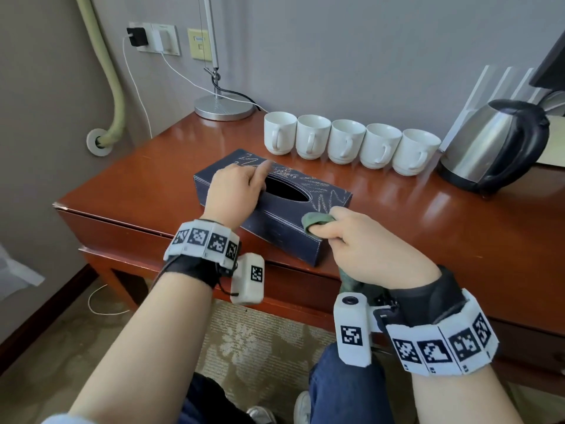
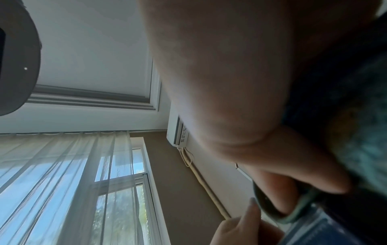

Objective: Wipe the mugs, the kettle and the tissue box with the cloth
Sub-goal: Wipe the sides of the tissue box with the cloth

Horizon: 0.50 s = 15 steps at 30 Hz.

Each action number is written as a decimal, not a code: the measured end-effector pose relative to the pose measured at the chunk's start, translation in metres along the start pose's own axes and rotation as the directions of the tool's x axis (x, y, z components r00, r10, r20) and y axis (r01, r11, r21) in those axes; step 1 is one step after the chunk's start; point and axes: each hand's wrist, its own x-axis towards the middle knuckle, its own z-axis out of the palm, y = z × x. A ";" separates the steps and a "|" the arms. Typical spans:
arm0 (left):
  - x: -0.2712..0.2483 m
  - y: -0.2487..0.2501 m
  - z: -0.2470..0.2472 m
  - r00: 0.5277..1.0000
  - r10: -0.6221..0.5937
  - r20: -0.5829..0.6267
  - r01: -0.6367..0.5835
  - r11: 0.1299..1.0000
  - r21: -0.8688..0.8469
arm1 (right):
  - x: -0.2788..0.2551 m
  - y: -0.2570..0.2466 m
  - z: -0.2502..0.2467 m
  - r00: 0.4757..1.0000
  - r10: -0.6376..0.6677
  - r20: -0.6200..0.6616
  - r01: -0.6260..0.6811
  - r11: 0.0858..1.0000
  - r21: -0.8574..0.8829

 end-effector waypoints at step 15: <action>-0.015 -0.015 0.006 0.996 0.089 0.028 -0.085 0.990 -0.115 | 0.004 -0.003 0.014 0.999 -0.040 -0.037 0.041 0.999 0.030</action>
